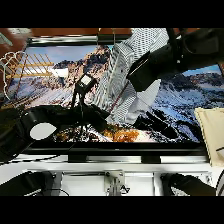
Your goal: Fold the shirts.
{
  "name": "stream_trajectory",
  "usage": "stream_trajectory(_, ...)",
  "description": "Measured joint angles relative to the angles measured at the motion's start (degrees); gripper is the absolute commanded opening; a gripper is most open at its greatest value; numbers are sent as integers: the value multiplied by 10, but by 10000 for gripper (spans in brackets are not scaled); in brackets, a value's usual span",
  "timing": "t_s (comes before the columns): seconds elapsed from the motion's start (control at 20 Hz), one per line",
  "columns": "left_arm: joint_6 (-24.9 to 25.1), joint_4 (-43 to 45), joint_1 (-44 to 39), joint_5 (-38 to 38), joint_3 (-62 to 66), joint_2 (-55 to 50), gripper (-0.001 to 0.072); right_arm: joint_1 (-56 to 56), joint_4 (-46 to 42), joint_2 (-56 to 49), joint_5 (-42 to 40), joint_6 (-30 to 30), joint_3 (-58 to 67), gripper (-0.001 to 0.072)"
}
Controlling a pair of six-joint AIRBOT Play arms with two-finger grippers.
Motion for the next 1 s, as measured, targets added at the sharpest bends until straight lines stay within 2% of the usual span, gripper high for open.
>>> stream_trajectory(0.05, 0, -2, 0, 2, 3, 0, 50, 1, -12, -2, 2, 0, 0, 100)
stream_trajectory(0.1, 0, -3, 0, 3, 5, 0, 50, 2, -24, -3, 3, 0, 0, 151)
stream_trajectory(0.15, 0, -4, 0, 1, 6, 0, 49, 3, -39, -5, 3, 0, 0, 418)
stream_trajectory(0.2, 0, -5, 0, -4, 7, 1, 50, 3, -56, -5, 3, 0, 0, 582)
stream_trajectory(0.45, 14, -6, 1, -57, 9, 2, 49, 3, -131, 9, -58, -20, 0, 580)
stream_trajectory(0.65, 19, -3, 1, -71, 9, 2, 49, -11, -252, 28, -144, -13, 0, 579)
stream_trajectory(0.8, 20, 11, 2, -78, 9, 2, 50, -100, -309, 28, -173, 14, 0, 579)
stream_trajectory(1.0, 43, 26, 14, -101, 9, 2, 49, -315, -263, -5, -134, 45, 0, 580)
